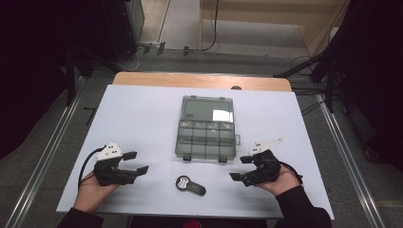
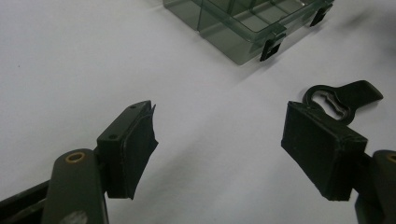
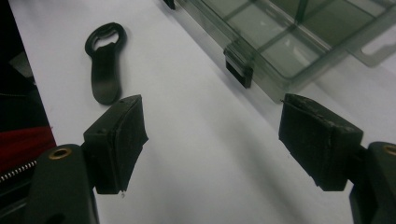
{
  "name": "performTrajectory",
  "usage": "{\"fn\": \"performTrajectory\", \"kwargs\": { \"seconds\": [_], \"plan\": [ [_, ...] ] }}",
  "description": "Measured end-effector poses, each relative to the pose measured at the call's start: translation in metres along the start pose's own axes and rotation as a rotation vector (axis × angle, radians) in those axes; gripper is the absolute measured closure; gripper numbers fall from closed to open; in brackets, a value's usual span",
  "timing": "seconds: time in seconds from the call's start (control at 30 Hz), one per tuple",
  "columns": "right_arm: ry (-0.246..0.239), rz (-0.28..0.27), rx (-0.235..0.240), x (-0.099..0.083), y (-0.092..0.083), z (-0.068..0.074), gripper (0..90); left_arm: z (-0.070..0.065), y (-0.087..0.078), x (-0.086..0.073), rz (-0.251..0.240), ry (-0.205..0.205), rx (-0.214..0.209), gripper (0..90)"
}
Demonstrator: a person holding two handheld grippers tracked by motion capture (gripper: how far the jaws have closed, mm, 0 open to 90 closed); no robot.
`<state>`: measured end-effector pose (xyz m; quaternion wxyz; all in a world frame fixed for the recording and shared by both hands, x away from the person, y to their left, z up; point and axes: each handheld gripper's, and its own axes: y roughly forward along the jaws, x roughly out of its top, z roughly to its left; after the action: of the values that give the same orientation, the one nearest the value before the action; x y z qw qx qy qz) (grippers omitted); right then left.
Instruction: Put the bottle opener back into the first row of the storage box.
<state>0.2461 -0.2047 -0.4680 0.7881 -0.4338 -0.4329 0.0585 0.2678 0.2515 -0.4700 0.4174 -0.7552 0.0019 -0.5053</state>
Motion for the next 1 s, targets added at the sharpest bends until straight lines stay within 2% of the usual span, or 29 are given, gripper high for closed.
{"fn": "performTrajectory", "kwargs": {
  "seconds": [0.07,0.13,0.2,0.33,0.47,0.57,0.67,0.83,1.0],
  "plan": [
    [-0.006,0.002,0.003,0.002,0.001,0.001,24.4,-0.001,0.0,0.0,0.002,0.004,-0.006,25.1],
    [-0.033,0.002,0.014,0.007,0.004,0.003,24.7,-0.004,0.001,0.001,0.001,0.018,-0.021,25.2],
    [-0.039,0.007,0.027,0.011,0.009,0.004,24.8,-0.006,0.002,0.001,0.003,0.041,-0.012,25.2],
    [-0.052,0.02,0.046,0.021,0.019,0.008,25.5,-0.005,0.003,-0.001,0.02,0.059,-0.007,25.2],
    [-0.063,0.031,0.065,0.028,0.027,0.014,25.8,-0.004,0.002,-0.002,0.016,0.052,-0.022,25.1],
    [-0.059,0.035,0.086,0.036,0.035,0.019,25.8,-0.007,0.004,-0.003,0.028,0.071,-0.025,25.1],
    [-0.071,0.04,0.093,0.039,0.04,0.023,25.9,-0.007,0.004,-0.003,0.03,0.071,-0.031,25.1],
    [-0.11,0.054,0.089,0.046,0.052,0.032,26.6,-0.005,0.003,-0.002,0.025,0.065,-0.036,25.1],
    [-0.125,0.063,0.088,0.048,0.057,0.038,26.8,-0.006,0.004,-0.003,0.018,0.064,-0.035,25.1]
  ]
}}
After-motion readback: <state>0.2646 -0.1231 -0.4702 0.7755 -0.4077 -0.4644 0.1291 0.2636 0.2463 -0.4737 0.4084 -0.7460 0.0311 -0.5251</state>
